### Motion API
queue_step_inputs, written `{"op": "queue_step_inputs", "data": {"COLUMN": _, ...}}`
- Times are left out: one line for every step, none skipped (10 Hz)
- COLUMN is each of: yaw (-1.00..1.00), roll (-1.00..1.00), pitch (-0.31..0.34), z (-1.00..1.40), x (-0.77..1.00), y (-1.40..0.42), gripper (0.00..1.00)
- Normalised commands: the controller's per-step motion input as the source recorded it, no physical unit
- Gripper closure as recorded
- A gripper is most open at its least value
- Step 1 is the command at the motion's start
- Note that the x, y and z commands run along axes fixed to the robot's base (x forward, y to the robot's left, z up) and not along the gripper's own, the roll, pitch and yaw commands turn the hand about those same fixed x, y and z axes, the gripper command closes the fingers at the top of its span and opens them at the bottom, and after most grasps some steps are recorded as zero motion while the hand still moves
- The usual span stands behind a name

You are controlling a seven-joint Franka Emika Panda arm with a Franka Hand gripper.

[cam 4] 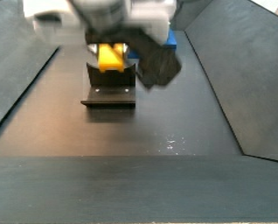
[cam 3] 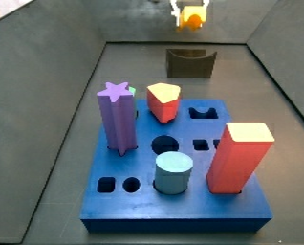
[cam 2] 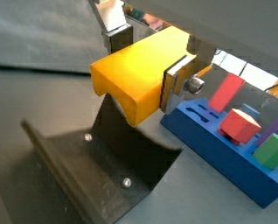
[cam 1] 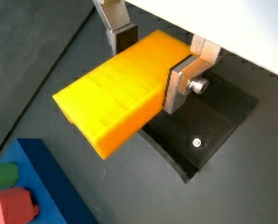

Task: Pick up the arch object. Move up. Place the arch object on the fixture. Regrasp the arch object. Rotate the arch object. Move to above the board. Insert the arch object.
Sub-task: Place the arch object on the fixture.

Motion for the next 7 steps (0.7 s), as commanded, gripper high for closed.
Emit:
{"op": "queue_step_inputs", "data": {"yaw": -0.15, "roll": -0.9, "pitch": 0.149, "z": -1.0, "x": 0.21, "y": 0.12, "gripper": 1.0}}
{"op": "queue_step_inputs", "data": {"yaw": -0.16, "roll": -0.75, "pitch": 0.132, "z": -1.0, "x": 0.22, "y": 0.13, "gripper": 1.0}}
{"op": "queue_step_inputs", "data": {"yaw": -0.17, "roll": -0.54, "pitch": 0.106, "z": -1.0, "x": 0.25, "y": 0.14, "gripper": 1.0}}
{"op": "queue_step_inputs", "data": {"yaw": -0.17, "roll": -0.39, "pitch": 0.092, "z": -0.83, "x": 0.23, "y": 0.12, "gripper": 1.0}}
{"op": "queue_step_inputs", "data": {"yaw": -0.16, "roll": -0.23, "pitch": 0.07, "z": -0.59, "x": 0.21, "y": 0.08, "gripper": 1.0}}
{"op": "queue_step_inputs", "data": {"yaw": -0.16, "roll": -0.19, "pitch": 0.045, "z": -0.4, "x": 0.17, "y": 0.07, "gripper": 1.0}}
{"op": "queue_step_inputs", "data": {"yaw": -0.15, "roll": -0.18, "pitch": 0.03, "z": -0.22, "x": 0.13, "y": 0.07, "gripper": 1.0}}
